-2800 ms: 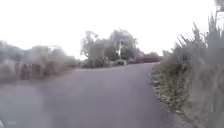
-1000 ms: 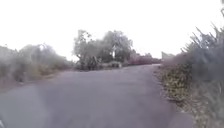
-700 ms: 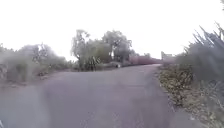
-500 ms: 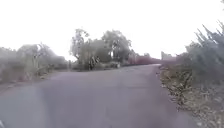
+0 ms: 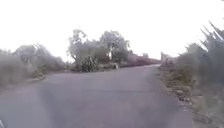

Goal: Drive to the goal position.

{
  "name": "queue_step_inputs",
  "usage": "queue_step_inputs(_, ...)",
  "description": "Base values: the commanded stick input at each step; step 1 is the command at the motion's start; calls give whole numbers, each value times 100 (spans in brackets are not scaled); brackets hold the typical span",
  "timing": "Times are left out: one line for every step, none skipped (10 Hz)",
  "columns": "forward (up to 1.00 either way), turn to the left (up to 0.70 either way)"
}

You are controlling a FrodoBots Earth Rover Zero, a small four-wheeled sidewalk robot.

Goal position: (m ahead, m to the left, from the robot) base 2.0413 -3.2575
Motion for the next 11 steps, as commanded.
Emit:
queue_step_inputs(70,-14)
queue_step_inputs(70,-14)
queue_step_inputs(70,-14)
queue_step_inputs(70,-14)
queue_step_inputs(70,-14)
queue_step_inputs(70,-14)
queue_step_inputs(70,-14)
queue_step_inputs(70,-14)
queue_step_inputs(70,-14)
queue_step_inputs(70,-14)
queue_step_inputs(70,-14)
